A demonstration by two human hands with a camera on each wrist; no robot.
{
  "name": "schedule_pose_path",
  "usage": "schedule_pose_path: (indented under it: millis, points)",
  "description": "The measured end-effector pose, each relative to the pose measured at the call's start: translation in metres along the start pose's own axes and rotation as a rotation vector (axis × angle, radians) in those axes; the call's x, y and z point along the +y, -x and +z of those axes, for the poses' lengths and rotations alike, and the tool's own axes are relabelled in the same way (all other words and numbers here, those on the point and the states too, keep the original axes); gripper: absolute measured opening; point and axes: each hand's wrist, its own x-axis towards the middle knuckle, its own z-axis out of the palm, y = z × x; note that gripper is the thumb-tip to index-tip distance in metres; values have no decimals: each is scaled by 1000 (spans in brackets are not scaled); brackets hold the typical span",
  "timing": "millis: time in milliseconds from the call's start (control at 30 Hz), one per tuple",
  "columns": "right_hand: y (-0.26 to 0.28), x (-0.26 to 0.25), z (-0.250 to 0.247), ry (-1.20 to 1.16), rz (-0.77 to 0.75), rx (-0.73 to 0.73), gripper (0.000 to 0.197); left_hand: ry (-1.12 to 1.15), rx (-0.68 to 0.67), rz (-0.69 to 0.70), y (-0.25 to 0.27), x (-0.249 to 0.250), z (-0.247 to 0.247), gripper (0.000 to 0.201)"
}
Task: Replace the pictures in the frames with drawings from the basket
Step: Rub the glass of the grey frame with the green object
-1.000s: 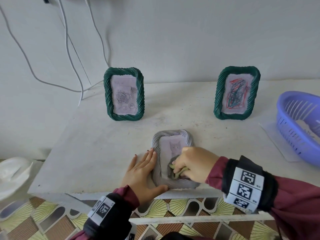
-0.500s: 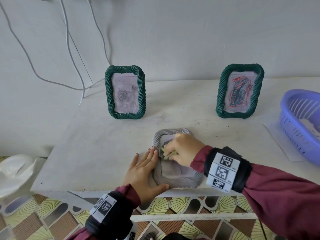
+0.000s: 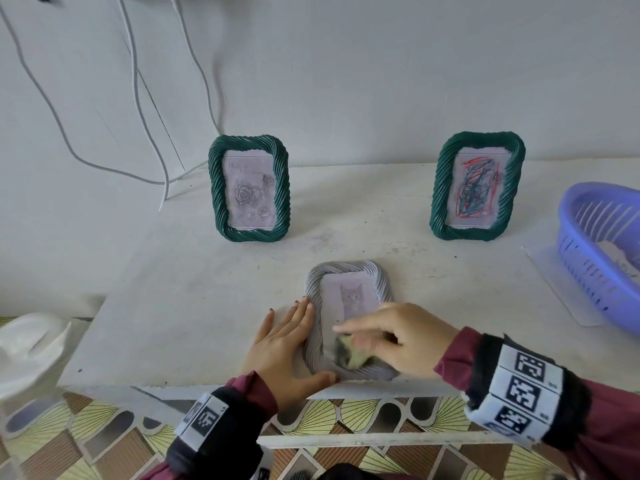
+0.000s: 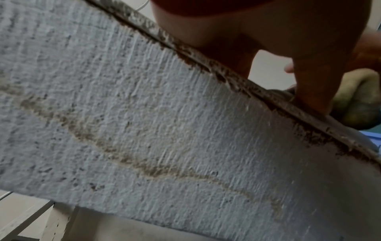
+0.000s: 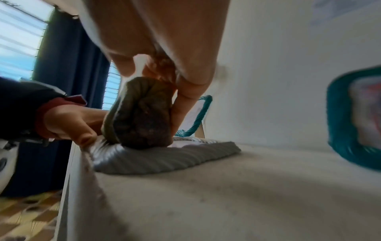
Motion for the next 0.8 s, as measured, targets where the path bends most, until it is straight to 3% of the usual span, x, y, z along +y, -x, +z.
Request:
schedule_pose_path:
  millis: [133, 333, 433, 500, 567, 633, 733, 800]
  points:
    - [8, 11, 10, -17, 99, 196, 42, -6, -11, 2, 0, 0, -1, 115]
    - [23, 8, 23, -26, 160, 191, 58, 132, 28, 23, 0, 1, -1, 100]
    - [22, 2, 24, -151, 133, 253, 58, 369, 187, -2, 1, 3, 1, 86]
    - [18, -1, 23, -262, 144, 345, 57, 512, 344, -21, 5, 11, 1, 62]
    - [13, -3, 24, -411, 177, 449, 57, 684, 415, -64, 8, 22, -3, 46]
    - [7, -8, 27, -566, 197, 533, 58, 891, 386, -111, 8, 32, -9, 48]
    - [-3, -17, 35, -779, 232, 580, 56, 1159, 253, -154, 6, 39, -18, 69]
    - [-10, -23, 43, -809, 253, 580, 45, 1221, 232, -208, 5, 39, -25, 64]
